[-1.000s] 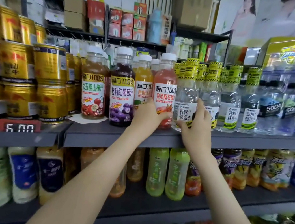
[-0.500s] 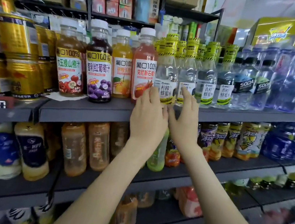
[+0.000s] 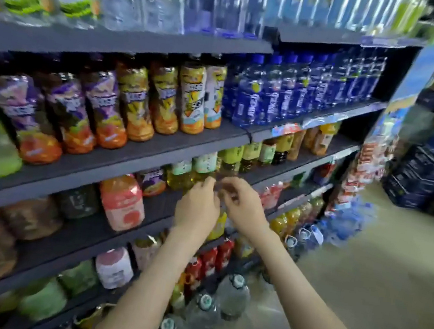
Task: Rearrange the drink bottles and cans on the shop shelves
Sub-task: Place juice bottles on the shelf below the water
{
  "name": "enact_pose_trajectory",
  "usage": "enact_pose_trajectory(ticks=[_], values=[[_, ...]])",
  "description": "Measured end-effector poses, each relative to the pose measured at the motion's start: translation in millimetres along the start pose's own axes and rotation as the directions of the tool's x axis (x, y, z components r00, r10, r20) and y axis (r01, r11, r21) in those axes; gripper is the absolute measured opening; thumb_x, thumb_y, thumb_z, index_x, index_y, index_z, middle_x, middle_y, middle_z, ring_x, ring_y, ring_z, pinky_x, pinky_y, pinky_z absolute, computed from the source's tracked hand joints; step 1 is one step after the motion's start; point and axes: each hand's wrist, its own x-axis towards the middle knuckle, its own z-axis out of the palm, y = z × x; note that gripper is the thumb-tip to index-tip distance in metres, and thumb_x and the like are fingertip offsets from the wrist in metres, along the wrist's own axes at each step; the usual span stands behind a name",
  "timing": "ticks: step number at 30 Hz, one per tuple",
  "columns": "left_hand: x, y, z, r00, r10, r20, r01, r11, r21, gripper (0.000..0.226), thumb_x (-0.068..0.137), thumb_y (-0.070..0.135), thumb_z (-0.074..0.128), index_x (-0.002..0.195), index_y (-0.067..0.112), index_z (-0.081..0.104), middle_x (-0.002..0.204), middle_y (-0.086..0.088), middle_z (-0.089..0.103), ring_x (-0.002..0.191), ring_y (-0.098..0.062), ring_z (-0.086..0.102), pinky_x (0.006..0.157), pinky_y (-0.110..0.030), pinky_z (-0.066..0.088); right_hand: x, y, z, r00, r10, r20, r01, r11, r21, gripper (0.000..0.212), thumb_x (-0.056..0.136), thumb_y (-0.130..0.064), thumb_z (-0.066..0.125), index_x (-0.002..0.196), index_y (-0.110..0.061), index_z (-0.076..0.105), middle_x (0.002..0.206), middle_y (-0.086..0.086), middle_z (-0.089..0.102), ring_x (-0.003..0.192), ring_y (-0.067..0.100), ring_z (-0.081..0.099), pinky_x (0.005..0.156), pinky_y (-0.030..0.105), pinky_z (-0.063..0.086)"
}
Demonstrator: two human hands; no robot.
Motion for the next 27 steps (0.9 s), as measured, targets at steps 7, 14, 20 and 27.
enact_pose_trajectory(ticks=[7,14,20,27], values=[[51.4,92.0,135.4,0.975,0.004,0.224,-0.015,0.999,0.046,0.029,0.098,0.028,0.043,0.122,0.013,0.051,0.116,-0.012,0.059,0.107,-0.032,0.057,0.078,-0.039,0.047,6.8,153.3,-85.7,0.968,0.249,0.001,-0.249,0.967,-0.048,0.024,0.091,-0.011,0.056,0.114,-0.007,0.060,0.108,0.005,0.062,0.100,0.020,0.057,0.082,0.023,0.041],[160.4,144.4,243.7,0.960,-0.031,0.278,0.003,0.995,0.100,0.024,0.097,0.025,0.043,0.114,0.011,0.052,0.111,-0.014,0.062,0.102,-0.035,0.059,0.073,-0.038,0.045,75.5,293.8,-129.8,0.911,0.410,-0.048,-0.413,0.907,-0.086,0.029,0.090,-0.011,0.056,0.118,-0.005,0.057,0.110,0.012,0.062,0.102,0.026,0.057,0.080,0.025,0.039],[269.6,208.7,322.4,0.940,-0.052,0.337,0.011,0.993,0.122,0.036,0.098,0.022,0.042,0.133,0.013,0.044,0.126,-0.017,0.057,0.114,-0.036,0.055,0.087,-0.041,0.045,155.3,417.3,-182.0,0.856,0.516,-0.032,-0.514,0.841,-0.168,0.033,0.086,-0.012,0.054,0.118,-0.003,0.056,0.107,0.013,0.061,0.101,0.030,0.055,0.075,0.030,0.036],[362.1,268.4,395.4,0.953,-0.086,0.292,0.057,0.993,0.107,0.033,0.100,0.018,0.037,0.132,0.012,0.043,0.127,-0.013,0.055,0.111,-0.033,0.057,0.077,-0.040,0.046,223.2,537.2,-218.0,0.771,0.633,-0.064,-0.636,0.772,-0.026,0.036,0.083,-0.013,0.065,0.113,0.000,0.051,0.102,0.014,0.058,0.092,0.028,0.054,0.060,0.022,0.024]])
